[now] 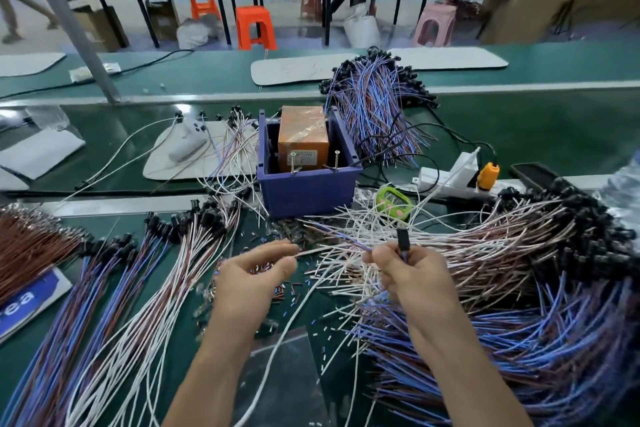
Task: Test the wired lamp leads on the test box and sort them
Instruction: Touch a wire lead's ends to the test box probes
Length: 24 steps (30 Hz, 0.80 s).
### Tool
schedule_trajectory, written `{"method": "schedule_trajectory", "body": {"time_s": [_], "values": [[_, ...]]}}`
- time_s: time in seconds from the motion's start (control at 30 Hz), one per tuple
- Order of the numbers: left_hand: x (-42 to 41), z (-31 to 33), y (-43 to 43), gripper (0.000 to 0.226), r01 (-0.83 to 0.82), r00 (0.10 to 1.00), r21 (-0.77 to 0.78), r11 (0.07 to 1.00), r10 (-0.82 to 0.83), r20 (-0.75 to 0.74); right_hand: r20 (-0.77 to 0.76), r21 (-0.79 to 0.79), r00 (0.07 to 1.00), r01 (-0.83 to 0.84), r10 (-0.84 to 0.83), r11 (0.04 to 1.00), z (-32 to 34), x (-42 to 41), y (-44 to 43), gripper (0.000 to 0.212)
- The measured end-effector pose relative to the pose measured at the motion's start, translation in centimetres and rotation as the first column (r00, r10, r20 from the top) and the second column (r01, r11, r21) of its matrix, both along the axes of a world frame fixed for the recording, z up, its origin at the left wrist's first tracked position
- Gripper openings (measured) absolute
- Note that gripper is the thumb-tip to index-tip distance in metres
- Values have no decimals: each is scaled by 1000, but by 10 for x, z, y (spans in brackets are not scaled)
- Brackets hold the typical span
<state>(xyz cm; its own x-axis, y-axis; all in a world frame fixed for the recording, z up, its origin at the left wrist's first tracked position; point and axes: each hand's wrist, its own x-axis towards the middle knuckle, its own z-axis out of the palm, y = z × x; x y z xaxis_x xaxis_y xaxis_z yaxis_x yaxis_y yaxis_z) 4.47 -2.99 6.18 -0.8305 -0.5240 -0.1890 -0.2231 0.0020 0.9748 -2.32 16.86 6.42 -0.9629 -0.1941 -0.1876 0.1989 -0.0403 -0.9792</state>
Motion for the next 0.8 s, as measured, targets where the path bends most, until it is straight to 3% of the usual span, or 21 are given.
{"method": "schedule_trajectory", "body": {"time_s": [0.07,0.13,0.3,0.4,0.53,0.8], "values": [[-4,10,13,23,155,988,28,988,-154,-27,15,-44,1000,14,-13,999,0,2,-9,33],[-11,18,26,17,200,978,104,974,-192,-83,4,-22,1000,8,-7,1000,0,4,-18,32],[-27,18,39,12,27,994,158,987,-9,-109,6,33,999,40,-40,999,-3,11,-32,26],[-30,15,39,14,-47,991,179,983,68,-111,93,-23,988,124,-121,992,-5,9,-36,28],[-38,19,23,20,-114,946,467,877,240,-218,315,-232,907,360,-280,904,-5,-5,-32,25],[-70,11,5,19,-304,944,236,923,326,-60,340,-285,874,447,-347,848,0,-35,-51,24]]}}
